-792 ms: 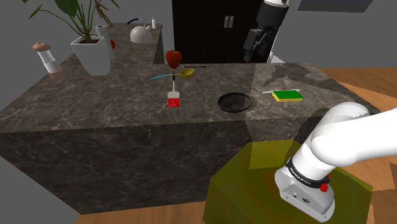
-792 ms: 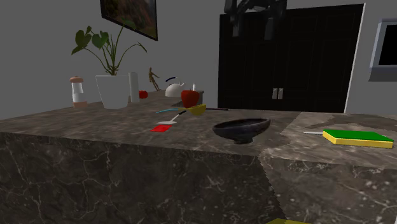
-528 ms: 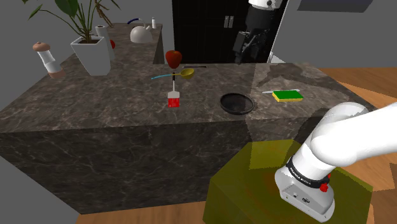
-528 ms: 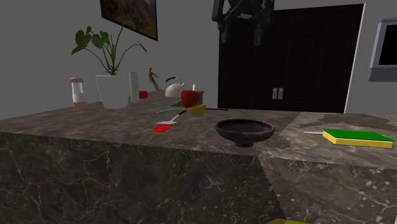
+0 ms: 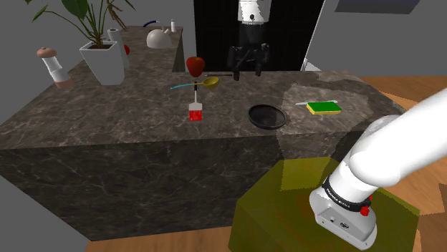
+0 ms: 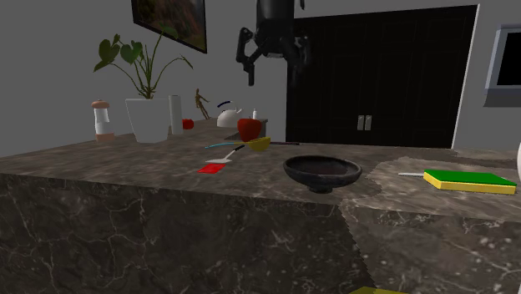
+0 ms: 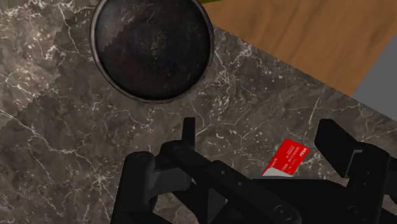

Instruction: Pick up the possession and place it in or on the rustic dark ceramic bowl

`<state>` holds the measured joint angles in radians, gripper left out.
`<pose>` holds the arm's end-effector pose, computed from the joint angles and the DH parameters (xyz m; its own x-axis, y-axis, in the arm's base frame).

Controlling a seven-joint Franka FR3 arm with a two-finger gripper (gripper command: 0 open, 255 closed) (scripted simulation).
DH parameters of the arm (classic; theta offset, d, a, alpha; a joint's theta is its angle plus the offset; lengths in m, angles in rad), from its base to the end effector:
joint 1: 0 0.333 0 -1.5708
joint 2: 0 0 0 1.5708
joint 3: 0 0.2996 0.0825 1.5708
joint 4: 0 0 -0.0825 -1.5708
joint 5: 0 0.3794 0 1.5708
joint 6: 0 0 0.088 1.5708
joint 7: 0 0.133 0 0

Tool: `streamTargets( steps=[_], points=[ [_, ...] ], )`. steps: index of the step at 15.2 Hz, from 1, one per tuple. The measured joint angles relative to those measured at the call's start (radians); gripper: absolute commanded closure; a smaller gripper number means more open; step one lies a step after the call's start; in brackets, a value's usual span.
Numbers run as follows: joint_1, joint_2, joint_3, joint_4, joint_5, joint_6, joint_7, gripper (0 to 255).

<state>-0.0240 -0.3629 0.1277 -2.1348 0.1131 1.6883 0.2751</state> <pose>0.4322 0.0631 0.5063 0.9755 -0.1954 -0.1008 -0.2002 -0.9790 -0.0396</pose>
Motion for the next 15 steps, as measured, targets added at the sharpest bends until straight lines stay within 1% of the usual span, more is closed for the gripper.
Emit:
streamTargets(
  steps=[2, 8, 11, 15],
  points=[
    [0.003, 0.083, 0.017, 0.039, 0.022, 0.005, 0.055, 0],
    [0.005, 0.377, 0.037, 0.237, 0.071, -0.011, 0.191, 0],
    [0.010, 0.517, 0.039, 0.346, 0.098, -0.033, 0.255, 0],
    [0.019, 0.716, 0.040, 0.520, 0.136, -0.071, 0.340, 0]
  ],
)
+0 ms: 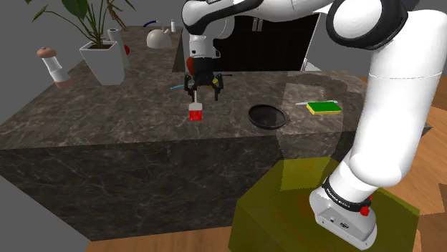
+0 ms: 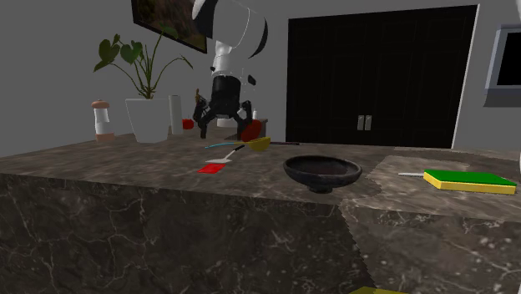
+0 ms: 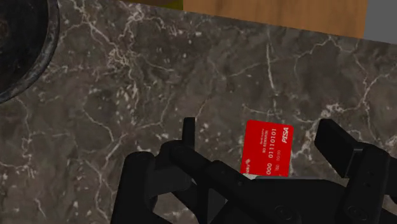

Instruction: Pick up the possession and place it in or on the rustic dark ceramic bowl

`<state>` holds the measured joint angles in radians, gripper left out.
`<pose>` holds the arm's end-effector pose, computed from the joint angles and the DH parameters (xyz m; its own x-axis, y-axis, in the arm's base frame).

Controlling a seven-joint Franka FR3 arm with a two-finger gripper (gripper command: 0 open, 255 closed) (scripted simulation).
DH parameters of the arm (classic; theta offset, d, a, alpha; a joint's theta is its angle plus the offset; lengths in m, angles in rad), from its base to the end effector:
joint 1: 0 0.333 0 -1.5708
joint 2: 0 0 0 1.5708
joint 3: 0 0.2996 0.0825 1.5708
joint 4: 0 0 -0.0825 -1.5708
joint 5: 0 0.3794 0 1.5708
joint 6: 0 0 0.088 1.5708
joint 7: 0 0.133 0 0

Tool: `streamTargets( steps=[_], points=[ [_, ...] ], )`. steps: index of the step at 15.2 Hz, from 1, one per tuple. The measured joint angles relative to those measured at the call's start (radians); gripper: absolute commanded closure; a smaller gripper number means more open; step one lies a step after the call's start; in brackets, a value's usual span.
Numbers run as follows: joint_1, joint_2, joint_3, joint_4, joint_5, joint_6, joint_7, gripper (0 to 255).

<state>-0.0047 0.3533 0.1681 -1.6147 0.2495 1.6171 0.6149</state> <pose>0.5896 0.1212 0.3679 0.7880 -0.4284 -0.4422 -0.4926 -0.8696 -0.0352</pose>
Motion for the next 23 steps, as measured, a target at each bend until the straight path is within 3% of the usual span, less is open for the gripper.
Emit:
streamTargets(
  steps=[5, 13, 19, 20, 23],
  points=[
    [0.009, 0.233, -0.001, 0.219, 0.050, -0.056, 0.095, 0],
    [0.022, 0.240, 0.004, 0.133, 0.067, 0.029, 0.096, 0],
    [0.023, 0.238, 0.005, 0.121, 0.068, 0.039, 0.094, 0],
    [0.023, 0.238, 0.005, 0.121, 0.068, 0.039, 0.094, 255],
    [0.018, 0.232, 0.000, 0.128, 0.065, 0.019, 0.093, 255]
  ],
)
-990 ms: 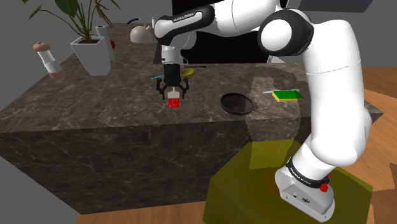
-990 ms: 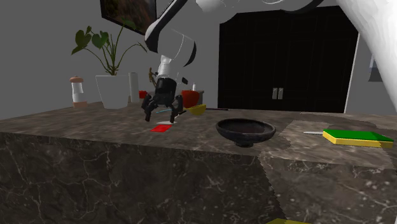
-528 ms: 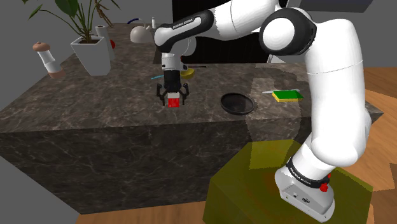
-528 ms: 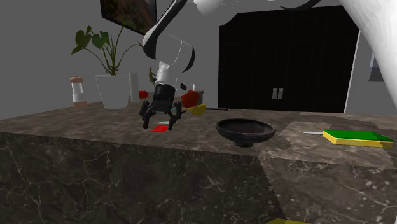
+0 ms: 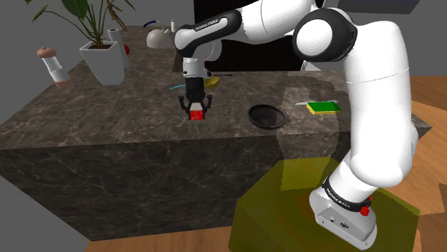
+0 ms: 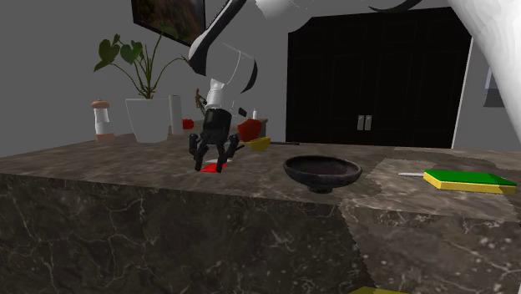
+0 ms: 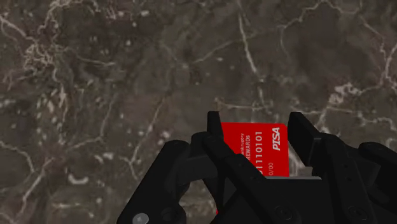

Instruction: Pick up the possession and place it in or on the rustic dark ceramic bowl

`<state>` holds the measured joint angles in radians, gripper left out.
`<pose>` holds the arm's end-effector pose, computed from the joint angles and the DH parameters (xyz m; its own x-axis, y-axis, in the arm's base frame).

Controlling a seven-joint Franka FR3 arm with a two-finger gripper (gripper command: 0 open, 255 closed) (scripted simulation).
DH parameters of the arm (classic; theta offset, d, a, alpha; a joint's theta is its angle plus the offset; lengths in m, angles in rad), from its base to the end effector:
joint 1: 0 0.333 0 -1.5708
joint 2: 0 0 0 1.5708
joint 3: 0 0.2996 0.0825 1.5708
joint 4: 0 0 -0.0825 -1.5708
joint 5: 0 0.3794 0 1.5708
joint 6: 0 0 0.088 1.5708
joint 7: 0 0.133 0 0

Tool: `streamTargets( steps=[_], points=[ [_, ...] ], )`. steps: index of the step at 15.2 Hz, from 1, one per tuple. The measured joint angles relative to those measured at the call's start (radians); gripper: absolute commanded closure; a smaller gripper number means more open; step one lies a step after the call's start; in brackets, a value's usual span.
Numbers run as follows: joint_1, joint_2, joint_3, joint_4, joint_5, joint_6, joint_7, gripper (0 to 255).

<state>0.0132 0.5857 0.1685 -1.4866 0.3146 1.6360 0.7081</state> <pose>0.6193 0.1408 0.2828 0.6765 -0.4871 -0.5523 -0.5843 -0.8115 -0.0001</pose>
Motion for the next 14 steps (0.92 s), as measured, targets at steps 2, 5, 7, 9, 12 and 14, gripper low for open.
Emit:
streamTargets(
  steps=[2, 5, 7, 9, 12, 14],
  points=[
    [0.000, 0.003, 0.001, 0.005, 0.000, -0.003, 0.000, 255],
    [0.000, 0.001, 0.001, 0.001, 0.001, 0.003, -0.001, 255],
    [0.001, 0.001, 0.001, 0.001, 0.001, 0.004, 0.000, 255],
    [0.003, -0.003, 0.003, 0.000, 0.003, 0.004, 0.003, 255],
    [0.003, -0.013, 0.005, 0.017, 0.004, -0.020, 0.014, 255],
    [0.002, -0.024, 0.006, 0.025, 0.005, -0.038, 0.019, 255]
  ],
)
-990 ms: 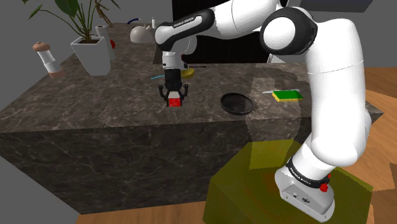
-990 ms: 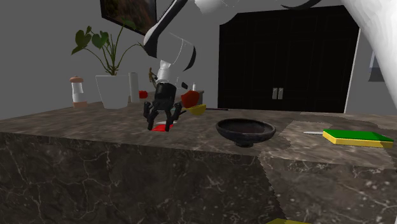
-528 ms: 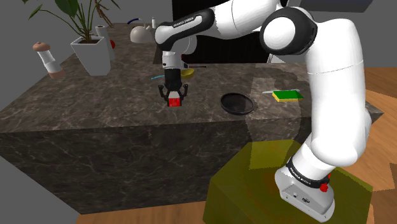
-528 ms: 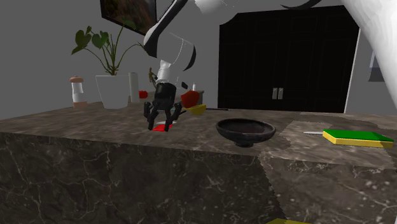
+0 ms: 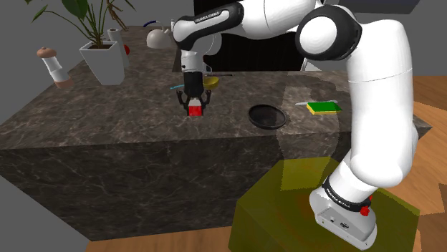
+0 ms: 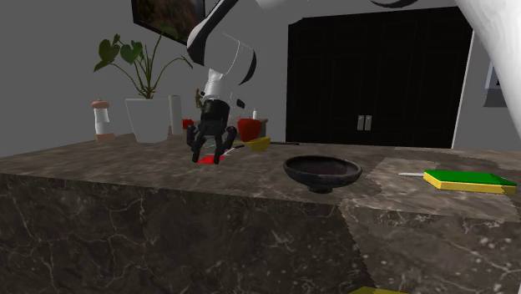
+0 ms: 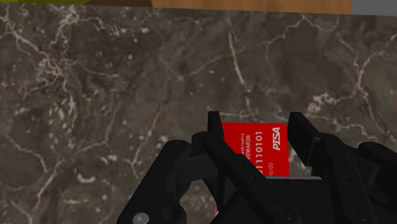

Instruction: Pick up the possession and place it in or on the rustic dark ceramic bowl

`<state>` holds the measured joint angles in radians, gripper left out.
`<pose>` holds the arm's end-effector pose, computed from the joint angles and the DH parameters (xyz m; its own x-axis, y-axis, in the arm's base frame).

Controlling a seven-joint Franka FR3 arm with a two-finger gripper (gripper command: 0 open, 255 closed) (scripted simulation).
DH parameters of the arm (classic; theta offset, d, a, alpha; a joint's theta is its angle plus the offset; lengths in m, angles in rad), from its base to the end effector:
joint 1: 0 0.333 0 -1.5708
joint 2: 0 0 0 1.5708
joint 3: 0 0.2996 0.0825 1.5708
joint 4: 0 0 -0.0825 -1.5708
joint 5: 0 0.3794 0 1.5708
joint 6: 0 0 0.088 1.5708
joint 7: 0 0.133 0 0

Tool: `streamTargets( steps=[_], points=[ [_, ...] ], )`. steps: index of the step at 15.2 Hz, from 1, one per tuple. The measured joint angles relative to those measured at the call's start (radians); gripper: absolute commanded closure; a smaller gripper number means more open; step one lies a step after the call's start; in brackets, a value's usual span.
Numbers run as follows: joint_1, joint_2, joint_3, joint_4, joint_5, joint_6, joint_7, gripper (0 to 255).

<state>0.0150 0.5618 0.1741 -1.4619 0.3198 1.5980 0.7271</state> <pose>0.6195 0.1459 0.3075 0.6796 -0.4854 -0.5500 -0.5844 -0.8114 -0.0059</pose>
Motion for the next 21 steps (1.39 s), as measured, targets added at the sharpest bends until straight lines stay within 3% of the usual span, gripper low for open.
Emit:
streamTargets(
  steps=[21],
  points=[
    [-0.008, -0.046, 0.011, 0.206, 0.011, -0.237, 0.085, 255]
  ],
)
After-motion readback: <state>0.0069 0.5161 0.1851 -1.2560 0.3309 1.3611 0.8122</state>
